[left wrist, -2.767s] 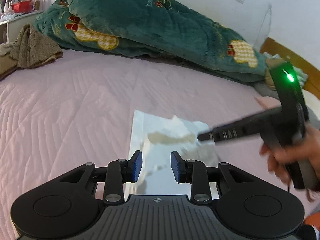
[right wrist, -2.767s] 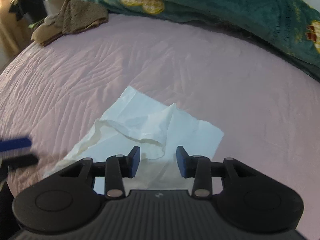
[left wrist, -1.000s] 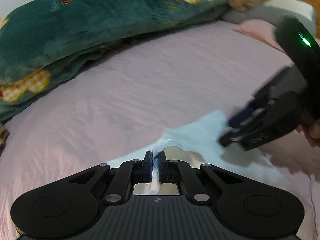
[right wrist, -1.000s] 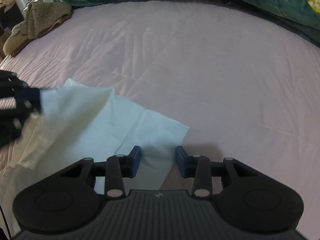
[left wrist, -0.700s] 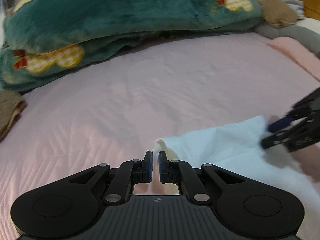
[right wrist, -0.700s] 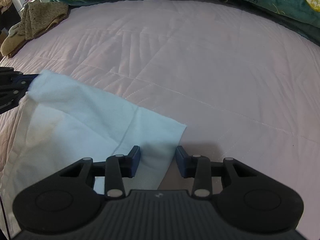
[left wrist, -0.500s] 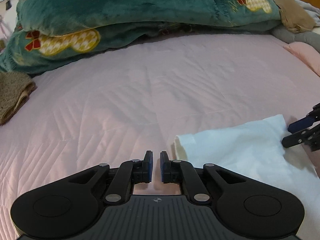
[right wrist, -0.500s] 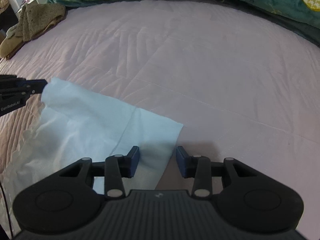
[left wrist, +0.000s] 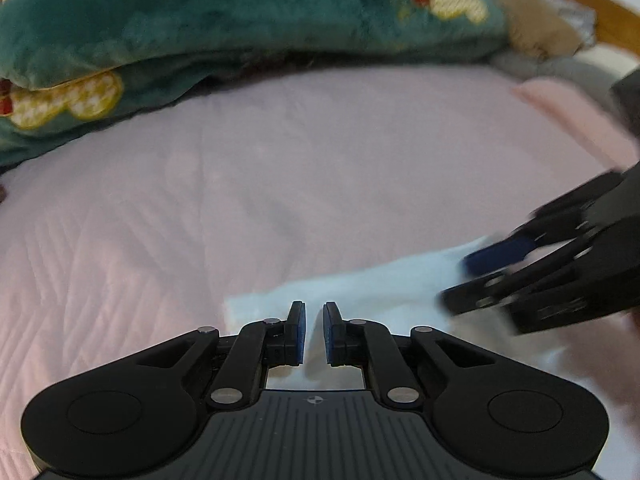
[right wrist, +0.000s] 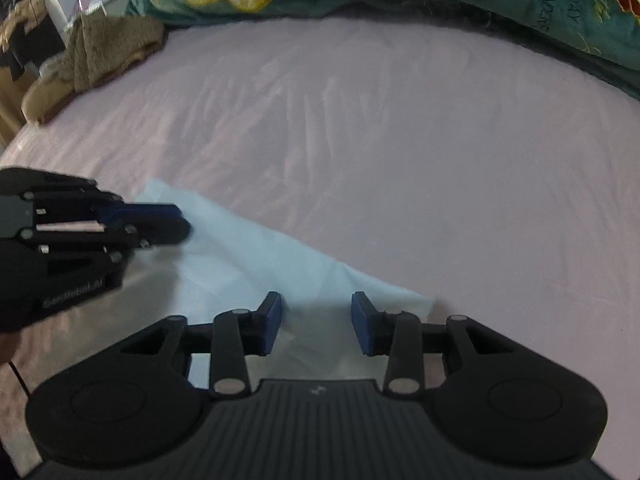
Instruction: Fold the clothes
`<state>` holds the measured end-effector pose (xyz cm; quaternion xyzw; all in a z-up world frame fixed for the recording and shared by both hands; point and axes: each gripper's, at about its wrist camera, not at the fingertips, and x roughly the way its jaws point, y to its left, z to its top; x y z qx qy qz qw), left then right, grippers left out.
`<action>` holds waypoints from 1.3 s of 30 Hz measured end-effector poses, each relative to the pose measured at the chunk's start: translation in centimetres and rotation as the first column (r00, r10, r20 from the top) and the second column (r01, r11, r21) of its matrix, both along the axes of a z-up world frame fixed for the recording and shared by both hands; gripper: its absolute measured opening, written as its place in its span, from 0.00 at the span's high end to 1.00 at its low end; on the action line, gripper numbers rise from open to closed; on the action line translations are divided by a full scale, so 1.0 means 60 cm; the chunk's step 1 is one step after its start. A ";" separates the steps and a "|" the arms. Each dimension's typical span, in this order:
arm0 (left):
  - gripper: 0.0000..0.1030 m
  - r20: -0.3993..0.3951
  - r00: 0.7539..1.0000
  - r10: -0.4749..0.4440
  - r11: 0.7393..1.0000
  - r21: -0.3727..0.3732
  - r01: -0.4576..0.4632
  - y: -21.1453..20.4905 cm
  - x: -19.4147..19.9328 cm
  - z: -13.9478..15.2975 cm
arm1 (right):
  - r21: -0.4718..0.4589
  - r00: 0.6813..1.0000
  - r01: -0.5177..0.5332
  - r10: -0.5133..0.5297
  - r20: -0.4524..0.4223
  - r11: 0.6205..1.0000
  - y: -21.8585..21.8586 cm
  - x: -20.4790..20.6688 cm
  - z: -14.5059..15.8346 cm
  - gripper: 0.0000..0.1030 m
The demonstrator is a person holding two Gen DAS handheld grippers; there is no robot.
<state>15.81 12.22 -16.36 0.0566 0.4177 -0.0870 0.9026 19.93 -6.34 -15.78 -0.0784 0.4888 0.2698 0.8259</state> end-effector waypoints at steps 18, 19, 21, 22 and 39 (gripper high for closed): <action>0.87 0.079 0.992 0.101 0.991 -0.097 -0.093 0.070 -0.273 0.142 | 0.047 0.994 0.106 -0.107 0.033 0.993 -0.092 -0.213 0.116 0.57; 0.87 0.080 0.993 0.091 0.991 -0.108 -0.082 0.063 -0.301 0.145 | 0.050 0.995 0.091 -0.092 0.031 0.995 -0.085 -0.242 0.119 0.56; 0.86 0.083 0.994 0.067 0.991 -0.121 -0.056 0.046 -0.356 0.148 | 0.045 0.997 0.067 -0.069 0.042 0.997 -0.073 -0.298 0.121 0.56; 0.86 0.084 0.995 0.054 0.992 -0.122 -0.044 0.039 -0.379 0.144 | 0.048 0.997 0.067 -0.069 0.043 0.997 -0.074 -0.321 0.120 0.55; 0.86 -0.009 1.000 0.003 0.988 -0.155 -0.004 -0.015 -0.483 0.031 | -0.026 0.987 -0.040 0.044 0.156 0.999 -0.041 -0.520 0.025 0.44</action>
